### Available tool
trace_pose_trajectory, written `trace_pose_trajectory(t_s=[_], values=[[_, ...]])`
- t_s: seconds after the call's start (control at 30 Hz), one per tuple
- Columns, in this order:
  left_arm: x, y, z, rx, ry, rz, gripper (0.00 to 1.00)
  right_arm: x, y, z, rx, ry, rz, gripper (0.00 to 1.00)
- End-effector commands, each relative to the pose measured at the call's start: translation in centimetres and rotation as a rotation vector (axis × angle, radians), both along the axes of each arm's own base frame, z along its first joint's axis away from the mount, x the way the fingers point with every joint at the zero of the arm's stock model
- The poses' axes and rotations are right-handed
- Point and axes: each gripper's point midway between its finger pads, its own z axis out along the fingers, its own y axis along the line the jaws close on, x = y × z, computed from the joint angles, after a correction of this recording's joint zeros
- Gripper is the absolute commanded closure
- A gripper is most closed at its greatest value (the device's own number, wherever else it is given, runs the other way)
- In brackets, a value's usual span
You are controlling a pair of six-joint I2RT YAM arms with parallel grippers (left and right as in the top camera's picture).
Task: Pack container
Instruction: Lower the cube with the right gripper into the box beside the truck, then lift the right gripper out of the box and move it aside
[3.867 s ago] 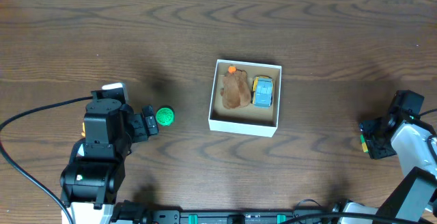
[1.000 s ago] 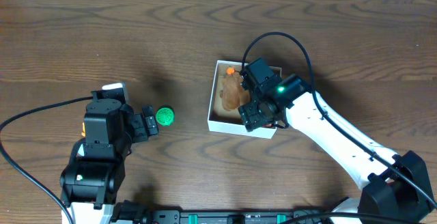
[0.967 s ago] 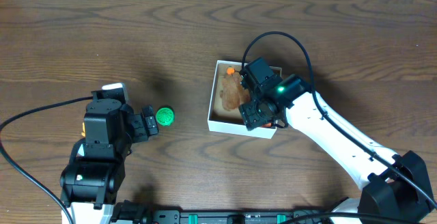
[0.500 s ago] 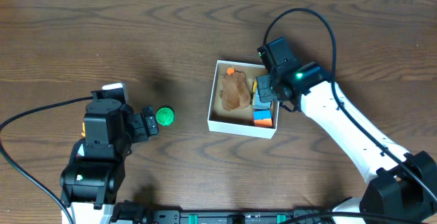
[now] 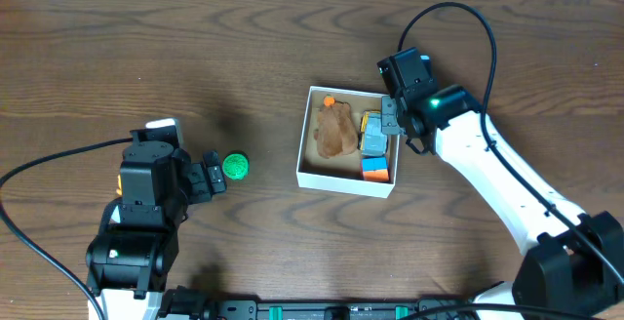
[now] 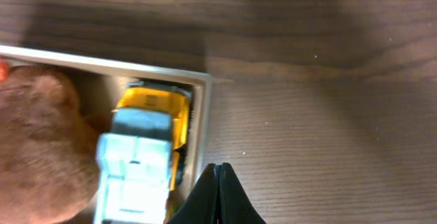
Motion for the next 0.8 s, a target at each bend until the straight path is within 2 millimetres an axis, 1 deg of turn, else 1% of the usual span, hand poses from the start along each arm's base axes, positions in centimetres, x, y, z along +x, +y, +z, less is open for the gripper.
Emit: trace_pose_trajectory(t_s=[0.0,0.1,0.23,0.33,0.47,0.57,0.7,0.77], values=[[0.2,-0.1,0.6,-0.012,-0.016,0.009,0.02,0.2,-1.4,-2.7,-0.049,0.052,-0.057,0.99],[0.2,-0.1,0.6,-0.012,-0.016,0.009,0.02,0.6,-1.2,-4.4,-0.062,0.077,-0.057,0.99],[0.2,-0.1,0.6,-0.012,-0.016,0.009,0.02,1.7,-0.8,-5.8,-0.055,0.065,-0.060,0.98],[0.2,-0.1,0.6,-0.012,-0.016,0.009,0.02,3.0,-0.4,-5.7,-0.033,0.016,-0.063,0.98],[0.2,-0.1,0.6,-0.012,-0.016,0.009,0.02,5.0,0.4,-4.9,0.020,-0.063,-0.060,0.91],[0.2,-0.1,0.6,-0.012,-0.016,0.009,0.02,5.5,1.0,-4.8,0.058,-0.071,-0.026,0.89],[0.2,-0.1,0.7,-0.012,-0.016,0.009,0.02,5.5,0.0,-4.9,0.046,-0.062,-0.048,0.89],[0.2,-0.1,0.7,-0.012,-0.016,0.009,0.02,5.6,-0.7,-4.5,0.037,-0.067,-0.063,0.87]])
